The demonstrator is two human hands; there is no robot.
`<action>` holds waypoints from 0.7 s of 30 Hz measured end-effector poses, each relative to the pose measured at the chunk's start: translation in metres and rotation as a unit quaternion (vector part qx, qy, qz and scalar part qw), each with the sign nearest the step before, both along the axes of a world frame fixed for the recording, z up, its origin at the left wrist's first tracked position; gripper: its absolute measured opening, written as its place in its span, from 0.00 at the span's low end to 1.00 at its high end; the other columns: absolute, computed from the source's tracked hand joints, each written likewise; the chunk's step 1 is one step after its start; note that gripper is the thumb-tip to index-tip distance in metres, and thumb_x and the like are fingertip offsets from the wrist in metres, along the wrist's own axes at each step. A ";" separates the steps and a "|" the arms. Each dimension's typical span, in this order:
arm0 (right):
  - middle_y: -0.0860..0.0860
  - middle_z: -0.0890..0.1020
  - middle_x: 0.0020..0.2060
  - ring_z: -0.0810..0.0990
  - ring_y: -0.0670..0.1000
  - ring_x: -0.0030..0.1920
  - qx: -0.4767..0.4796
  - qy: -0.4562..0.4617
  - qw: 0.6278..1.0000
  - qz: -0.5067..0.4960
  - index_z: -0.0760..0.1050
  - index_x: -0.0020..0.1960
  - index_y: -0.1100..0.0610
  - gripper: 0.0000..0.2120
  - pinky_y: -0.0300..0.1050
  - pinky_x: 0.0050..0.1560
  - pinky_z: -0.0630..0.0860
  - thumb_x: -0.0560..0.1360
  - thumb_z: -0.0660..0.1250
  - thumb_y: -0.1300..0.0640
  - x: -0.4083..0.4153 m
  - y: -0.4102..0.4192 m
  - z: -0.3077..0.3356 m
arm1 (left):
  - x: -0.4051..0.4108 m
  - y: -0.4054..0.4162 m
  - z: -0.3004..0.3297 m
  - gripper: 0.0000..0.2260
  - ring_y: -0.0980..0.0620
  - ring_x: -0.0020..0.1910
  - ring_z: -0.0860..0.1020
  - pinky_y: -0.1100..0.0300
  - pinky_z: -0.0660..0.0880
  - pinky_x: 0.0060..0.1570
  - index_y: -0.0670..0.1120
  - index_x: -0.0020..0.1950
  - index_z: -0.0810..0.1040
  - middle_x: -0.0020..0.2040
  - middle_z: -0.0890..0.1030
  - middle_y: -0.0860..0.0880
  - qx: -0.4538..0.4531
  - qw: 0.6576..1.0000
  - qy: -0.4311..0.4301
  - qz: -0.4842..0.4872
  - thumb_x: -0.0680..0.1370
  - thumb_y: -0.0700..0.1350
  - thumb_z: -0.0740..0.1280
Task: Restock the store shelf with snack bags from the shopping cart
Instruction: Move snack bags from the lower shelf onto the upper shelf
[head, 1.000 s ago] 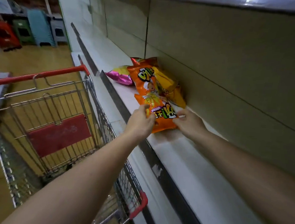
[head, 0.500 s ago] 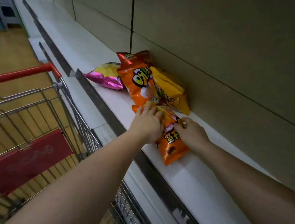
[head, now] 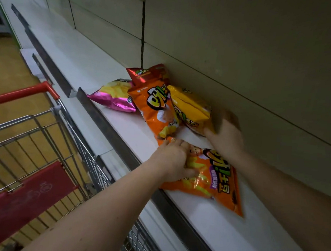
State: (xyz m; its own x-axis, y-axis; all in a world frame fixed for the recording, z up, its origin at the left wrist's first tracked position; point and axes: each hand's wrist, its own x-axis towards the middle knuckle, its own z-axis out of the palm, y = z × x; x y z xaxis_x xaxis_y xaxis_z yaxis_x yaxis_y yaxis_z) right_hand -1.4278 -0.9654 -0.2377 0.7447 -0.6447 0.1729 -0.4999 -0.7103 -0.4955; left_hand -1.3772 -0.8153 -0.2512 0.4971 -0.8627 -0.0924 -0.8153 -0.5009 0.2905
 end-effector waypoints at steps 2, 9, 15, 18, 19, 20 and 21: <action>0.56 0.69 0.68 0.68 0.59 0.67 -0.013 0.024 0.999 0.045 0.57 0.74 0.55 0.33 0.47 0.57 0.68 0.74 0.66 0.49 0.019 0.002 0.012 | 0.000 -0.001 -0.003 0.32 0.47 0.62 0.69 0.55 0.66 0.62 0.45 0.69 0.65 0.63 0.71 0.46 -0.007 1.000 0.020 0.020 0.73 0.62 0.67; 0.56 0.72 0.65 0.72 0.58 0.63 -0.058 0.093 0.991 0.082 0.54 0.75 0.50 0.29 0.48 0.57 0.71 0.78 0.63 0.55 0.040 0.003 0.008 | -0.006 -0.004 -0.012 0.41 0.46 0.67 0.62 0.52 0.63 0.66 0.51 0.76 0.55 0.69 0.64 0.46 0.027 0.998 0.013 0.051 0.70 0.69 0.63; 0.55 0.77 0.61 0.76 0.58 0.59 -0.078 0.020 0.996 0.037 0.68 0.69 0.51 0.20 0.46 0.55 0.71 0.78 0.61 0.57 -0.003 -0.024 0.036 | -0.002 -0.007 -0.011 0.45 0.44 0.74 0.54 0.47 0.57 0.71 0.52 0.77 0.53 0.76 0.55 0.47 0.050 0.995 0.041 0.076 0.67 0.71 0.64; 0.59 0.76 0.61 0.75 0.59 0.60 -0.148 0.016 0.988 0.033 0.67 0.70 0.54 0.21 0.48 0.54 0.70 0.77 0.60 0.53 -0.035 -0.034 0.066 | -0.007 -0.014 -0.007 0.45 0.44 0.72 0.62 0.48 0.59 0.68 0.51 0.76 0.54 0.74 0.63 0.46 0.083 0.993 0.036 0.074 0.67 0.73 0.63; 0.59 0.77 0.61 0.74 0.60 0.60 -0.169 0.006 0.985 0.021 0.68 0.70 0.55 0.22 0.48 0.54 0.69 0.77 0.59 0.53 -0.046 -0.035 0.078 | -0.010 -0.016 -0.007 0.44 0.45 0.70 0.65 0.49 0.61 0.66 0.50 0.76 0.56 0.72 0.67 0.46 0.091 0.992 0.040 0.080 0.68 0.73 0.61; 0.60 0.77 0.60 0.74 0.61 0.60 -0.188 0.004 0.982 0.009 0.69 0.69 0.55 0.21 0.48 0.54 0.69 0.77 0.60 0.54 -0.057 -0.036 0.090 | -0.012 -0.017 -0.007 0.43 0.45 0.68 0.68 0.50 0.62 0.65 0.49 0.74 0.58 0.70 0.70 0.46 0.093 0.990 0.052 0.095 0.68 0.74 0.60; 0.60 0.77 0.59 0.75 0.61 0.59 -0.207 0.017 0.978 0.003 0.70 0.68 0.56 0.20 0.49 0.53 0.69 0.77 0.61 0.56 -0.067 -0.036 0.100 | -0.014 -0.019 -0.008 0.43 0.45 0.67 0.70 0.49 0.63 0.65 0.49 0.74 0.59 0.68 0.71 0.46 0.088 0.987 0.071 0.118 0.68 0.74 0.59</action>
State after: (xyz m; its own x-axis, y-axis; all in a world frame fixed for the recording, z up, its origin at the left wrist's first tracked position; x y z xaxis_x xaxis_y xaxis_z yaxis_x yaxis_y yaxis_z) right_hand -1.4944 -1.0015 -0.1373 0.7583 -0.5205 0.3924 -0.5064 -0.8495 -0.1483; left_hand -1.3913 -0.8340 -0.2589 0.6537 -0.6889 -0.3131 -0.6273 -0.7247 0.2849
